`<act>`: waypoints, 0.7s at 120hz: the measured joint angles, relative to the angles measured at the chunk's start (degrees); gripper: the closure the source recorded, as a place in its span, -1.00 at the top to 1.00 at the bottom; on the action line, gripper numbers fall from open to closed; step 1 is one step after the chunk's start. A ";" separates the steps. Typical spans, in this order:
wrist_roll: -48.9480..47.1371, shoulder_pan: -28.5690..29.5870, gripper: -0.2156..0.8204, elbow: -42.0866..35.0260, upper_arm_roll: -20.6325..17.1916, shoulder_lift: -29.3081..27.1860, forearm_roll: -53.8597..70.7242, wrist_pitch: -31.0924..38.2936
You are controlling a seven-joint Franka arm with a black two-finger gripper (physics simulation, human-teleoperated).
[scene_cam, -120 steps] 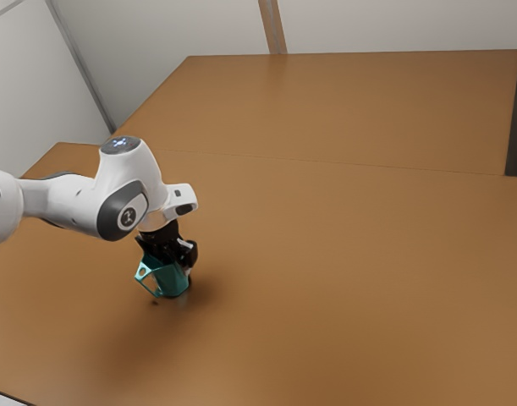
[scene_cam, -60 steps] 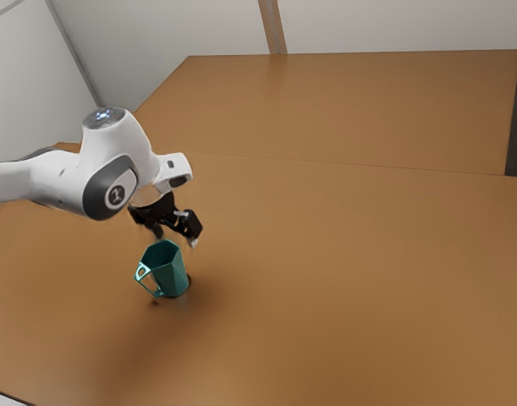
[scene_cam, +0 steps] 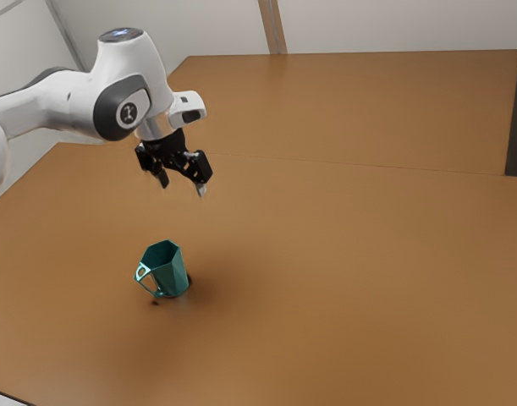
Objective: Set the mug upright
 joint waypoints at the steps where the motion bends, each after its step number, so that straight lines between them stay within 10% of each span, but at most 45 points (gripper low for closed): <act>1: 0.00 0.06 0.55 0.37 -0.09 0.06 0.00 -0.33; 84: -0.24 1.47 0.55 22.04 -0.57 6.11 -0.10 -17.21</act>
